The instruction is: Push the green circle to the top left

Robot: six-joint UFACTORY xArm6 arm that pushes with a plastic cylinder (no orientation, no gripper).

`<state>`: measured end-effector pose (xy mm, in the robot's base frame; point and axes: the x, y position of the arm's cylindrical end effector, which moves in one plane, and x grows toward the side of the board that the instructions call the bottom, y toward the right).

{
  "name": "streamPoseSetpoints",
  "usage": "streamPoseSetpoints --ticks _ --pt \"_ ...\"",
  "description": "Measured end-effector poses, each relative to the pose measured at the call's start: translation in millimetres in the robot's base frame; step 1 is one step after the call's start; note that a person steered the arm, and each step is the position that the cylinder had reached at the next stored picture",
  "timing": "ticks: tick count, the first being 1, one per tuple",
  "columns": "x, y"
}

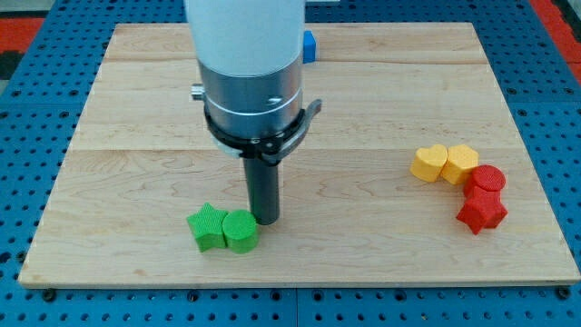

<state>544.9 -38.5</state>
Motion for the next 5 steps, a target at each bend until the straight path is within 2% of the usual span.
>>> streamPoseSetpoints --ticks 2,3,4,5 --pt "18.0 -15.5" --pt "21.6 4.8" --pt "37.3 21.9" --pt "73.5 17.3"
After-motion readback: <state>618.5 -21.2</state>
